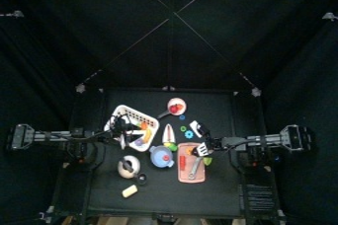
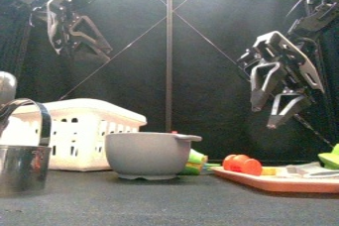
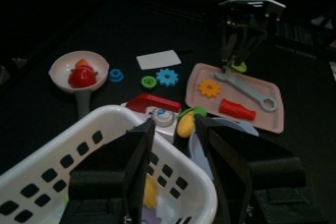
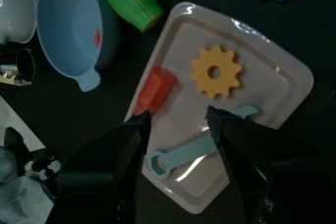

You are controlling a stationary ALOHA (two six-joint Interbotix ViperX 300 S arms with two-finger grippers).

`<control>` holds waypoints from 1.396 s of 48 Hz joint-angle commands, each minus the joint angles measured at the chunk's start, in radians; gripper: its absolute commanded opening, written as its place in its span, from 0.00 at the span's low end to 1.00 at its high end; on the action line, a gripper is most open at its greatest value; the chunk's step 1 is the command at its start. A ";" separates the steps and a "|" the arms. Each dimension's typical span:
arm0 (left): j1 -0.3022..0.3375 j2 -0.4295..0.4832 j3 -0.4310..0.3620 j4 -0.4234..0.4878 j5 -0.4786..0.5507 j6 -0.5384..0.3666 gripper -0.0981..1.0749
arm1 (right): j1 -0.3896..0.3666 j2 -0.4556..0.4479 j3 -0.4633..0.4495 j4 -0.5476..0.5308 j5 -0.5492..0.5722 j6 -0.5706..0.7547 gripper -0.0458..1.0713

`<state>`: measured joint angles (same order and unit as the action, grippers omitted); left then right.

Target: Grab banana

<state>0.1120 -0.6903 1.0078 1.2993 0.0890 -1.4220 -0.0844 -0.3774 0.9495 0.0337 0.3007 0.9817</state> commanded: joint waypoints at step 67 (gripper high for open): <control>0.044 0.003 -0.132 -0.218 0.167 0.097 0.75 | -0.075 0.011 -0.031 -0.847 -0.164 0.000 0.80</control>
<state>0.1565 -0.6872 0.9204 1.0845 0.1917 -1.3269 -0.1580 -0.3574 0.9281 -0.8084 0.1427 0.9817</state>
